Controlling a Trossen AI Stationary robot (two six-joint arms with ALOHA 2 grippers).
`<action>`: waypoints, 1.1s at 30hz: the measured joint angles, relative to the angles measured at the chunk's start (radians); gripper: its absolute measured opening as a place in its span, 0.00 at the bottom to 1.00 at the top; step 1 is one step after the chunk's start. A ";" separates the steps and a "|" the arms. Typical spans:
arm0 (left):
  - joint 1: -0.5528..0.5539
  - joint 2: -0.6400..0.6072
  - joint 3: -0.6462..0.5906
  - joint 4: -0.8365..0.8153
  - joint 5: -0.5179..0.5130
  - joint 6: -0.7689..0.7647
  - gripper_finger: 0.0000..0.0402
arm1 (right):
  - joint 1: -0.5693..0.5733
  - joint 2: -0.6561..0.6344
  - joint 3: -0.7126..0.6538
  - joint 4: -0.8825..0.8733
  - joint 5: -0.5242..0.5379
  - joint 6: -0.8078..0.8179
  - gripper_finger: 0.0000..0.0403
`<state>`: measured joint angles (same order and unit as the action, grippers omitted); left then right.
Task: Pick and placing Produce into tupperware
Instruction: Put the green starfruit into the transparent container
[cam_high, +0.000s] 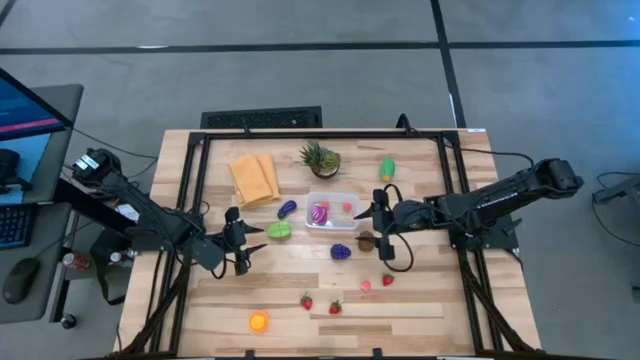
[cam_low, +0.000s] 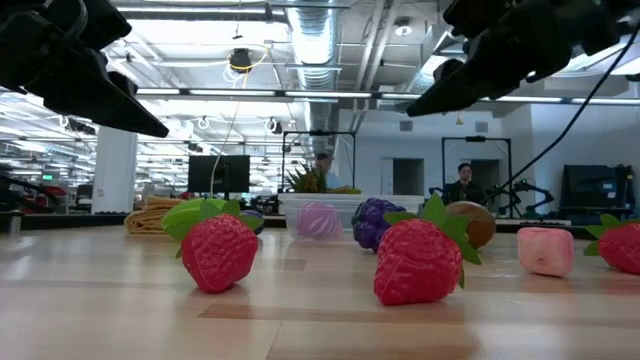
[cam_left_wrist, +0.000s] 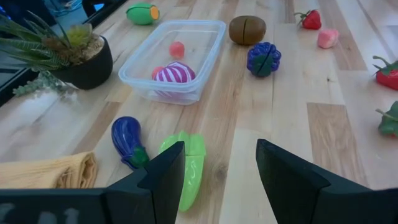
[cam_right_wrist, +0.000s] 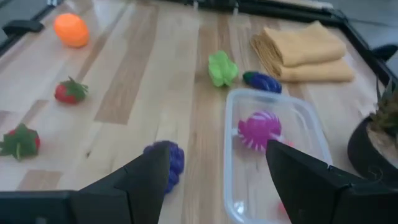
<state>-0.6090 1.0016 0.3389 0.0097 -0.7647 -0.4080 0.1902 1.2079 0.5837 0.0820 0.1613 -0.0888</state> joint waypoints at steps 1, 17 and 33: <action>0.000 0.000 0.000 0.000 0.000 0.000 0.47 | 0.000 0.000 -0.004 -0.001 0.001 0.002 0.65; 0.000 0.000 0.000 0.000 0.000 -0.008 0.47 | 0.021 -0.293 -0.354 0.328 0.001 0.074 0.65; 0.000 0.000 0.000 0.047 -0.007 -0.020 0.47 | 0.109 -0.470 -0.577 0.638 0.019 0.009 0.65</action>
<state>-0.6090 1.0019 0.3389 0.0564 -0.7715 -0.4279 0.2988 0.7383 0.0063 0.7195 0.1808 -0.0795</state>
